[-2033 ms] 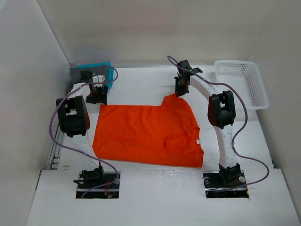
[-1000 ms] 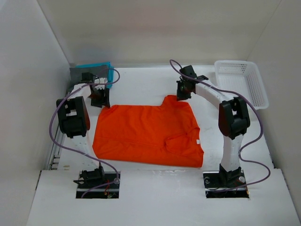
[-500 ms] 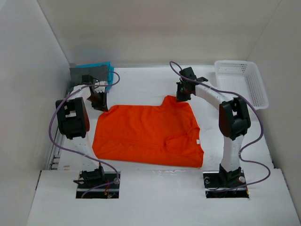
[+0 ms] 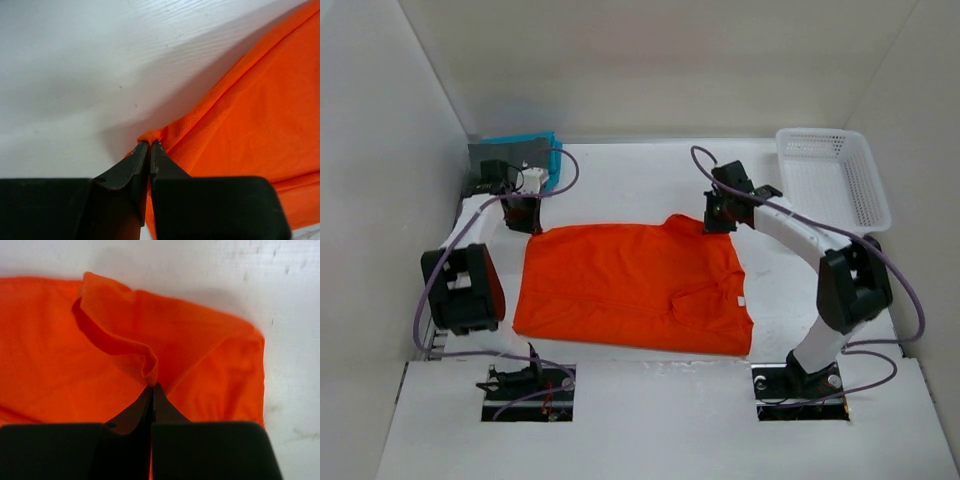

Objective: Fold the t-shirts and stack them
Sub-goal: Grap the side of the flattened tshirt furthest away from the robot with both arms

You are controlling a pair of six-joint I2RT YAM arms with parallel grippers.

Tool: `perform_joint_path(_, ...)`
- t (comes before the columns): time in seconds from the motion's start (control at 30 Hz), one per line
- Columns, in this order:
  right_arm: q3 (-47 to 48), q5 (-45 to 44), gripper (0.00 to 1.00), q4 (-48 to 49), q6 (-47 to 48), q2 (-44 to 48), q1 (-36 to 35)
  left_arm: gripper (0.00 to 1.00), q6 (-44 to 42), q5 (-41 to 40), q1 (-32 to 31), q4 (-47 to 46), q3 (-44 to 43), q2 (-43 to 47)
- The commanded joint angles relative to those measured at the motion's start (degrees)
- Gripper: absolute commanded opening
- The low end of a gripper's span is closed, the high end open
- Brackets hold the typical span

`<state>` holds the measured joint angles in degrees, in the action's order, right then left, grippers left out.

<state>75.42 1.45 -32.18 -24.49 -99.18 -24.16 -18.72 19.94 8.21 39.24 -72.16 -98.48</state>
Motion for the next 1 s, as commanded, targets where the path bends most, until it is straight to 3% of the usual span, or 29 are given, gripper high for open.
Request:
perform_joint_path(0.0, -7.2, -1.5, 0.0, 1.7, -3.0, 9.0, -0.9, 0.01, -9.9, 0.3, -0.9, -4.2, 4.6, 9.7)
perform_joint_path(0.23, -23.5, -2.3, 0.0, 1.8, -9.2, 22.9, -3.9, 0.03, -19.4, -3.0, -2.4, -3.5, 14.5, 16.4)
perform_joint_path(0.43, -31.8, -2.6, 0.0, 1.5, -14.4, 31.5, -5.9, 0.03, -24.4, -5.1, -2.4, -3.9, 20.5, 20.0)
perform_joint_path(0.7, -34.9, -4.4, 0.0, 2.1, -18.3, 33.5, -10.3, 0.05, -26.5, -6.9, -2.4, -6.5, 22.6, 21.0)
perform_joint_path(0.97, -34.8, -4.7, 0.0, -0.6, -18.1, 38.7, -9.9, 0.06, -25.8, -6.8, -1.7, -7.8, 17.6, 20.7)
